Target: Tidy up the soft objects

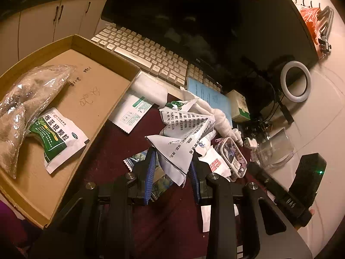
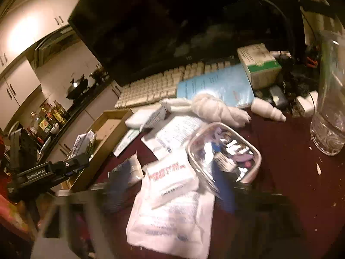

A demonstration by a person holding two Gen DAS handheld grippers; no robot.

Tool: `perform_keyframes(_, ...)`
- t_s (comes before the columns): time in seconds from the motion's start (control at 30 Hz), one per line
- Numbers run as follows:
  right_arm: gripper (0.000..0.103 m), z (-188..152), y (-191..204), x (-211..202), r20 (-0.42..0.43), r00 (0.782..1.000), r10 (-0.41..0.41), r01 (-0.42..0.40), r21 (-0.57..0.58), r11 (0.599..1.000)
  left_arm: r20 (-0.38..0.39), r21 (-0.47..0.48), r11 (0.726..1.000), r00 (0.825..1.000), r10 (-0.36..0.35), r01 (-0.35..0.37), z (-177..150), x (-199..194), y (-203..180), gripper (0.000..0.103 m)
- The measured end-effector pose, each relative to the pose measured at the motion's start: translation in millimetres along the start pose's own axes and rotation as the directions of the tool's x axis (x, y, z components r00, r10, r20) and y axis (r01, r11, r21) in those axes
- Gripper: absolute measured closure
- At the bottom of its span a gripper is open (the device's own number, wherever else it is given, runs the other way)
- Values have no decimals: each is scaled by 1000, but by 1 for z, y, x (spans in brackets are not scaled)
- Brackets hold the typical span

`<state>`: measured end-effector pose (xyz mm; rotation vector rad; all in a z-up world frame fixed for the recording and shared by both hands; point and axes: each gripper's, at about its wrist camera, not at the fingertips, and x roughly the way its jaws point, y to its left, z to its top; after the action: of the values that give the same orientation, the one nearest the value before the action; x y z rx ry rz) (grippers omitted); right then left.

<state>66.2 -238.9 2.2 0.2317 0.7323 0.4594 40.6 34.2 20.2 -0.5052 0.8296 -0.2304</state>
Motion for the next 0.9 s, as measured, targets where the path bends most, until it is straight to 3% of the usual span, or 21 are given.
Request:
perform_keyframes(0.1,22,-1,22,17,-62,998,-7,0,-102,995,1,-2,1000,1000,1,-1,0,-1,1,75)
perform_keyframes(0.2,22,-1,31,39,-110,990,-94,74,-168,983,10,-4,1000,1000,6,-6,1,-5,3,75)
perform_keyframes(0.37,22,-4,19,66,-199,968,-153,121,-164,979,21,-11,1000,1000,16,-16,0,-10,8,75)
perform_keyframes(0.47,25,-5,18,63,-182,971,-158,128,-163,978,22,-20,1000,1000,15,-14,1,-12,10,75)
perform_keyframes(0.5,28,-4,17,61,-178,974,-142,116,-149,982,26,-21,1000,1000,14,-13,2,-14,10,75)
perform_keyframes(0.57,44,-4,13,58,-172,975,-139,117,-132,984,32,-24,1000,999,11,-10,2,-16,11,75)
perform_keyframes(0.67,57,-2,7,53,-147,979,-143,129,-104,986,36,-23,1000,999,10,-9,3,-18,12,75)
perform_keyframes(0.73,60,0,5,49,-126,982,-143,132,-88,987,37,-22,1000,999,9,-8,3,-19,11,75)
perform_keyframes(0.83,86,1,4,49,-124,979,-163,152,-91,984,33,-23,1000,999,10,-9,2,-17,11,75)
perform_keyframes(0.9,96,1,5,47,-118,979,-164,153,-97,983,34,-23,1000,999,13,-12,2,-18,12,75)
